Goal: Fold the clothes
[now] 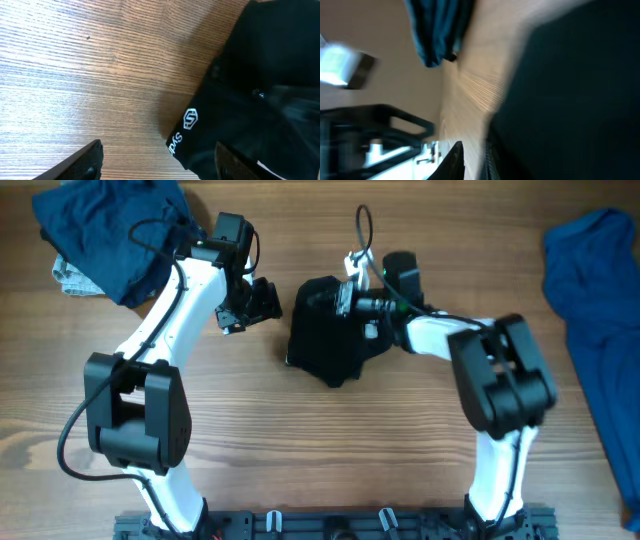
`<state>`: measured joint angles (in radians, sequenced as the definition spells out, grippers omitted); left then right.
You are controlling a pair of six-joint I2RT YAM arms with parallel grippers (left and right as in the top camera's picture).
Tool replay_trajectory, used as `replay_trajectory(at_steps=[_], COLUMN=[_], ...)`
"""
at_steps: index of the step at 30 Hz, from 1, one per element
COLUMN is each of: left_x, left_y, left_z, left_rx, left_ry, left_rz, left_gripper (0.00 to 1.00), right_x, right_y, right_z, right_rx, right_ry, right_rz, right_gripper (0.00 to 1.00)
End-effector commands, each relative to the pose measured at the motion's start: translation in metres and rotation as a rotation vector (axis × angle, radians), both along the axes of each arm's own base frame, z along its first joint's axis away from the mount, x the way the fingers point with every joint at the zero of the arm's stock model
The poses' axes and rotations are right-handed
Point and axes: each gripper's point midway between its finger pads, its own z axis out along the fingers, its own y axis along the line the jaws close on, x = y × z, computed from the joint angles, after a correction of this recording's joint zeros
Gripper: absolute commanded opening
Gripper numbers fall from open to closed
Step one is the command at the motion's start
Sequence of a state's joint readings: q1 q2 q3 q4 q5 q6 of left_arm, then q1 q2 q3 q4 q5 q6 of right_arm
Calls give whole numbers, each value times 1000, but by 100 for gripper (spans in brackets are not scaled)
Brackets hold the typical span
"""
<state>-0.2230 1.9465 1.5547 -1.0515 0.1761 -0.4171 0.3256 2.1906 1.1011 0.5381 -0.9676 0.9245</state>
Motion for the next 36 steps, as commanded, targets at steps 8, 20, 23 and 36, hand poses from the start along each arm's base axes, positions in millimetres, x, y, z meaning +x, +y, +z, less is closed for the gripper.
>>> replay_trajectory(at_steps=[8,20,23,36], left_x=[0,14,21,29], left_y=[3,-47,-50,-74], left_z=[8,19,15,-43], left_rx=[4,-175,-180,-325], left_ry=[-20,-137,-155,-100], left_rz=[13,-217,-220,-326], left_gripper=[73,100,100,100], right_x=[-6,-6,-15,-71], right_y=[7,-89,-136,-260], right_z=[40,90,93,186], right_rx=[58,-474,-650,-642], right_ry=[-29,-105,-88,-156], right_rz=[38,-350,-461,-658], right_gripper=[14,87,99,99])
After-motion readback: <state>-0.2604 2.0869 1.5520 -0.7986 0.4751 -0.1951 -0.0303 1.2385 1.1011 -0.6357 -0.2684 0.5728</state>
